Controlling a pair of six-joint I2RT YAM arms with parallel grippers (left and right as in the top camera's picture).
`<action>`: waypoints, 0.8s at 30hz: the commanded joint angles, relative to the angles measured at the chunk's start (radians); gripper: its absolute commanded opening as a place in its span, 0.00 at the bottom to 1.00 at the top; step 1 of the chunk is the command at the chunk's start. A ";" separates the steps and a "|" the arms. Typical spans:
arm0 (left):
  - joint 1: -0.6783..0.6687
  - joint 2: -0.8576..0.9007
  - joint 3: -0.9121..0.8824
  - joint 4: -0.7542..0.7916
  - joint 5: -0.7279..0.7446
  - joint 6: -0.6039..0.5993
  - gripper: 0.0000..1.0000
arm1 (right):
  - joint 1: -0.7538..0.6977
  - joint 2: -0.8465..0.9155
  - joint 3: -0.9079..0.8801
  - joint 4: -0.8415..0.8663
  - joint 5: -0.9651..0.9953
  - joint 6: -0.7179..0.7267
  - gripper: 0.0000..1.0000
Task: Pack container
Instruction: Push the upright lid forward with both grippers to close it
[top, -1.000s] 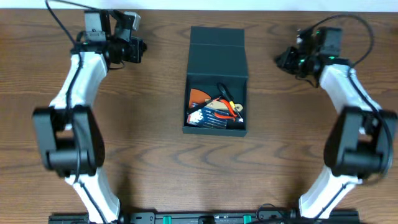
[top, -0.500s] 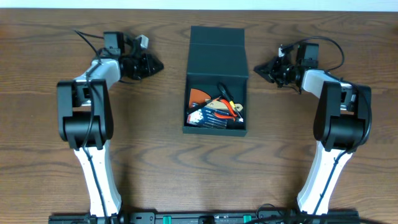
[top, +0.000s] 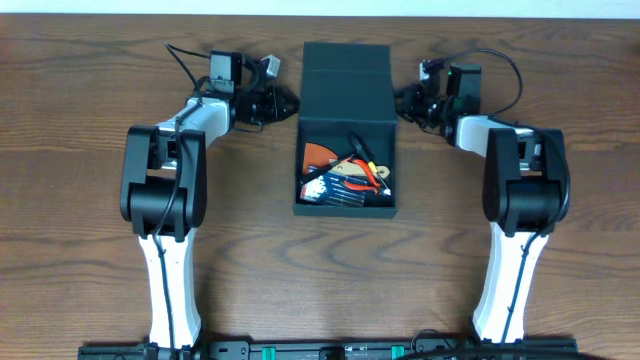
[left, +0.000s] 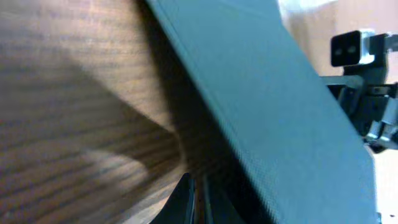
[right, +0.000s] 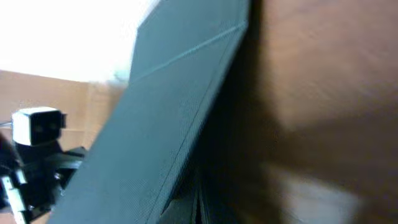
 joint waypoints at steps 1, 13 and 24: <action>0.032 -0.018 0.000 0.032 0.047 -0.060 0.06 | 0.000 0.006 0.000 0.131 -0.085 0.166 0.01; 0.062 -0.312 0.000 0.051 0.046 -0.051 0.06 | -0.009 -0.038 0.001 0.574 -0.249 0.656 0.02; 0.063 -0.542 0.000 -0.363 -0.282 0.198 0.06 | -0.030 -0.129 0.001 0.554 -0.297 0.587 0.01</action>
